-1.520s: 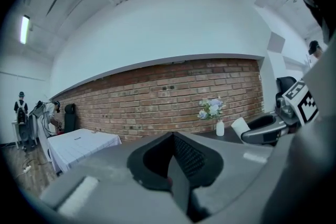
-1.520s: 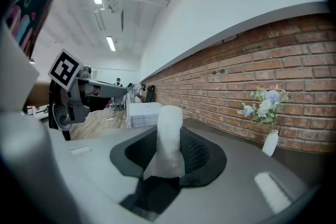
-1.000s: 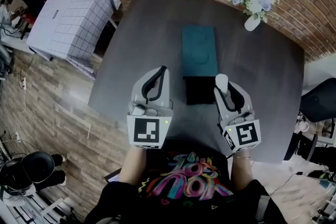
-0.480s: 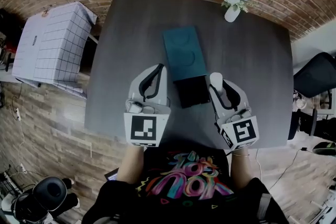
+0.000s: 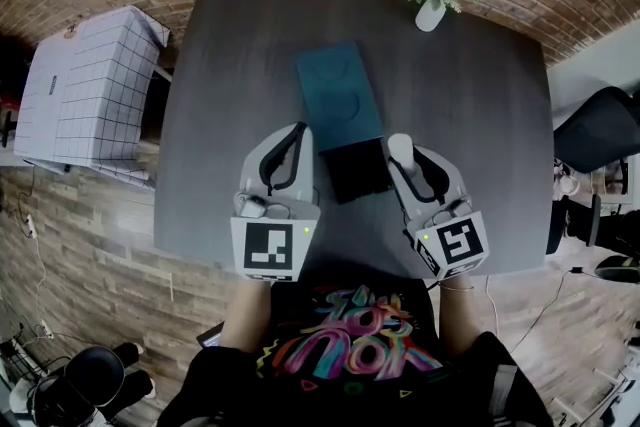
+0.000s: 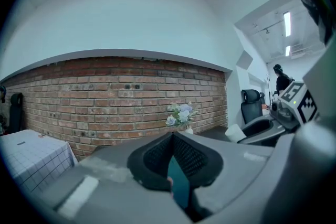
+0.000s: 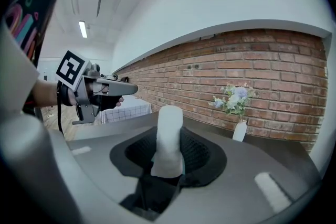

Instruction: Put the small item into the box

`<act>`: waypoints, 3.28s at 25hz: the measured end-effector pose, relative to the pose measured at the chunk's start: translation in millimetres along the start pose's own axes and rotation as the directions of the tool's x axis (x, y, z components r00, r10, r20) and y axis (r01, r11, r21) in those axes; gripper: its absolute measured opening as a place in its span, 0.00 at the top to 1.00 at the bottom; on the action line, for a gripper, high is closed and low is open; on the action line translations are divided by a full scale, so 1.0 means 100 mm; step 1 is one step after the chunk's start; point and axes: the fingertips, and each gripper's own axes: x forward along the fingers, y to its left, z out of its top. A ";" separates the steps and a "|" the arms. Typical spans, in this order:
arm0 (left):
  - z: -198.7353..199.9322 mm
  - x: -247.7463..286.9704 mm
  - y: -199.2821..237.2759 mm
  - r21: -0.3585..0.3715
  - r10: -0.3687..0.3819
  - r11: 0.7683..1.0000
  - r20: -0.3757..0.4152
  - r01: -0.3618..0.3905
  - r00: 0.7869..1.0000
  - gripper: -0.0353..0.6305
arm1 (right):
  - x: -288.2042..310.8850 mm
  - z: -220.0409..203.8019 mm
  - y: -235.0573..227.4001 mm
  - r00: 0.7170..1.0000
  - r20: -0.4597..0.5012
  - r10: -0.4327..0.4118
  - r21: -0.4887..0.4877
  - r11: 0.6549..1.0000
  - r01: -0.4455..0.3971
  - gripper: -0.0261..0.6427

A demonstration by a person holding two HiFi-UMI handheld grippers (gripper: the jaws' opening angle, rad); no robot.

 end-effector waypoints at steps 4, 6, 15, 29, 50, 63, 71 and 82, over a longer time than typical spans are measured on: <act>-0.06 0.02 -0.01 -0.011 0.000 1.000 -0.001 0.000 1.000 0.94 | 0.09 -0.10 0.03 0.999 -0.032 0.028 -0.007 1.000 -0.028 0.76; -0.08 0.02 -0.02 -0.008 -0.002 1.000 0.000 0.002 1.000 0.94 | 0.15 -0.17 0.05 0.998 -0.048 0.043 -0.009 0.999 -0.043 0.76; -0.13 0.08 -0.05 -0.015 -0.010 1.000 -0.006 0.010 1.000 0.94 | 0.42 -0.62 0.15 0.982 -0.156 0.103 -0.013 0.994 -0.106 0.76; -0.24 0.13 0.01 -0.037 -0.016 0.999 -0.031 0.015 0.999 0.94 | 0.80 -1.31 0.34 0.926 -0.327 0.189 -0.034 0.977 -0.211 0.76; -0.35 0.17 0.11 -0.057 -0.016 0.998 -0.052 0.013 0.999 0.94 | 0.95 -1.79 0.48 0.826 -0.536 0.175 -0.131 0.949 -0.286 0.76; -0.37 0.15 0.18 -0.065 -0.003 0.998 -0.055 -0.001 0.999 0.94 | 0.95 -1.89 0.47 0.789 -0.598 0.143 -0.155 0.945 -0.289 0.75; -0.37 0.15 0.18 -0.062 -0.007 0.998 -0.047 0.005 0.999 0.94 | 0.98 -1.90 0.48 0.790 -0.596 0.147 -0.149 0.946 -0.289 0.74; -0.33 0.13 0.20 -0.061 -0.002 0.998 -0.036 -0.001 0.999 0.94 | 0.98 -1.88 0.49 0.793 -0.588 0.156 -0.122 0.953 -0.278 0.72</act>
